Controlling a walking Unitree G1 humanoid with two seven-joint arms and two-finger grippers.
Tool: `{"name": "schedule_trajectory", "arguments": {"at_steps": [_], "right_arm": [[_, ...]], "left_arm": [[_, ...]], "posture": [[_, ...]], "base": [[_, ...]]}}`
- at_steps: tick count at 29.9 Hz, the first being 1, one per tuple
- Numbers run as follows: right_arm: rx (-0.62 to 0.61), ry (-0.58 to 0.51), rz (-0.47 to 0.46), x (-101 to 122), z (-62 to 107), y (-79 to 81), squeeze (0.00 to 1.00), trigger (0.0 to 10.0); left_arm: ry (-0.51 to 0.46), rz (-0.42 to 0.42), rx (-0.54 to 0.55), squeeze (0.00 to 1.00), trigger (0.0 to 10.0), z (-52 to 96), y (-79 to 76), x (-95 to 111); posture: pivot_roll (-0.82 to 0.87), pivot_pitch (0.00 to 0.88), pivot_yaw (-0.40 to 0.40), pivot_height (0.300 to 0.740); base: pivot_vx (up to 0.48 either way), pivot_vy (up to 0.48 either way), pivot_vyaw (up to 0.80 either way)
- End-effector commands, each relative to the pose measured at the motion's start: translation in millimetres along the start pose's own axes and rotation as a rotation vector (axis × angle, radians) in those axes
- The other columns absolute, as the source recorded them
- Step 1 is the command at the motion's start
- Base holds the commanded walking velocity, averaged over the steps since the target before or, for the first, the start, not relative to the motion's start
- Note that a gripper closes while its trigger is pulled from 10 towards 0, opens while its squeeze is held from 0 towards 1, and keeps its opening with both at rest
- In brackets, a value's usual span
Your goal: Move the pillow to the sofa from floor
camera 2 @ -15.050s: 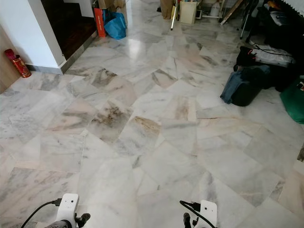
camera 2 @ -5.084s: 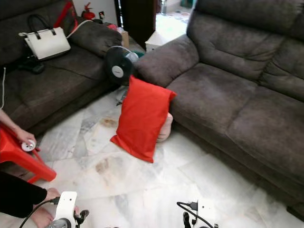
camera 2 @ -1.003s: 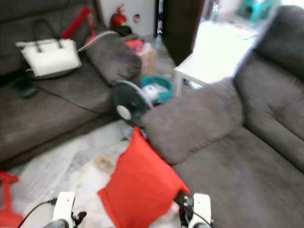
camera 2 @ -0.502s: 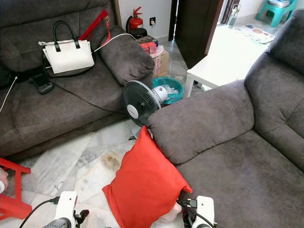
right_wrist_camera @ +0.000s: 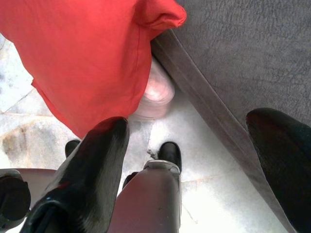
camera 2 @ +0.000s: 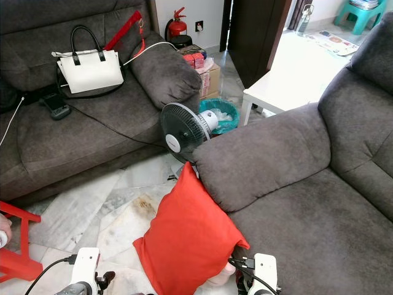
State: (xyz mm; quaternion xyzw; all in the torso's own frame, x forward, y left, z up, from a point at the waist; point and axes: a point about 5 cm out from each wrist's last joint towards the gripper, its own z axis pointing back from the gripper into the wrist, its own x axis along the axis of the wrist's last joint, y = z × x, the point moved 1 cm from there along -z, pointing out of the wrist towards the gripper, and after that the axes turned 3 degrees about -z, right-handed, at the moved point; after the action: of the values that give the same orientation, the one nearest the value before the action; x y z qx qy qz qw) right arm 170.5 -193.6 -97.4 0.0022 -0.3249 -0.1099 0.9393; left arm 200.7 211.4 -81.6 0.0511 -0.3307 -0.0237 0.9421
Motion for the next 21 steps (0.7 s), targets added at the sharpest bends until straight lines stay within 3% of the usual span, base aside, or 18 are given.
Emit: {"name": "schedule_trajectory", "arguments": {"at_steps": [1, 6, 11, 21], "right_arm": [[0.001, 0.018, -0.004, -4.3, 0.7, 0.1, 0.00, 10.0], [-0.005, 0.009, 0.036, -2.6, 0.6, -0.7, 0.00, 10.0], [0.001, 0.018, 0.024, -3.5, 0.6, -0.1, 0.00, 10.0], [0.000, 0.019, 0.010, -3.9, 0.6, -0.1, 0.00, 10.0]], "left_arm": [[0.023, 0.009, 0.003, 0.00, 10.0, 1.2, 2.3, -6.1], [0.023, 0.009, 0.003, 0.00, 10.0, 1.2, 2.2, -6.1], [0.022, 0.010, 0.003, 0.00, 10.0, 1.1, 2.3, -6.0], [0.022, 0.010, 0.003, 0.00, 10.0, 1.1, 2.1, -5.7]], "posture": [[0.07, 0.085, -0.001, 0.740], [0.08, 0.086, -0.001, 0.740], [0.08, 0.088, -0.001, 0.740], [0.08, 0.088, -0.002, 0.740]], "base": [[0.000, 0.000, 0.00], [0.000, 0.000, 0.00], [0.000, 0.000, 0.55], [0.000, 0.000, 0.00]]}}
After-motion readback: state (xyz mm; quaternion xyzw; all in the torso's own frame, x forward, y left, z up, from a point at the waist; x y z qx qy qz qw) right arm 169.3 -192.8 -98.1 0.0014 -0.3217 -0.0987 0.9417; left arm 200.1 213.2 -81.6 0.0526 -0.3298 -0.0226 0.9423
